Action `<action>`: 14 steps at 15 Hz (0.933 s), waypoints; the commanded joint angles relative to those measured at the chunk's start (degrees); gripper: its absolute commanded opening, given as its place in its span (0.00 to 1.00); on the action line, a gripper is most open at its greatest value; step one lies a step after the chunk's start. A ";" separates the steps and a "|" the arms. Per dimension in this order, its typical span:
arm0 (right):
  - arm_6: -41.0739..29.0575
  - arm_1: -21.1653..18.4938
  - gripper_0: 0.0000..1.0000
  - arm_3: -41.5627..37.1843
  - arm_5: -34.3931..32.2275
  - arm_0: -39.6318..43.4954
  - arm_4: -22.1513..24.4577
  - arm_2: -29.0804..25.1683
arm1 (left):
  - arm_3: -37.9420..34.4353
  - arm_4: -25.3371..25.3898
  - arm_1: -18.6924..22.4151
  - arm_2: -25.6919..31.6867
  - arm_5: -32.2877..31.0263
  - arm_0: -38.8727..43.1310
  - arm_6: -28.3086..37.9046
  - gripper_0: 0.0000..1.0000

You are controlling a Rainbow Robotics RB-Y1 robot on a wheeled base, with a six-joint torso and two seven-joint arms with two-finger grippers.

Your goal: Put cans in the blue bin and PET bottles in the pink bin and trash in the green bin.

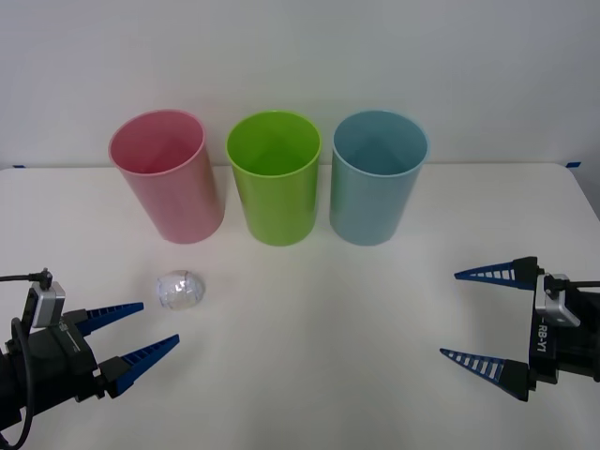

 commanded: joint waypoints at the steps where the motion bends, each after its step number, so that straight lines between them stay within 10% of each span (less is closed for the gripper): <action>1: 0.00 0.00 1.00 0.00 0.00 0.00 0.00 0.00 | 0.00 0.00 0.00 0.00 0.00 0.00 0.00 1.00; 14: 0.00 0.00 1.00 0.00 0.00 0.00 0.00 0.00 | -4.40 -1.85 1.32 -0.09 0.53 0.18 1.85 1.00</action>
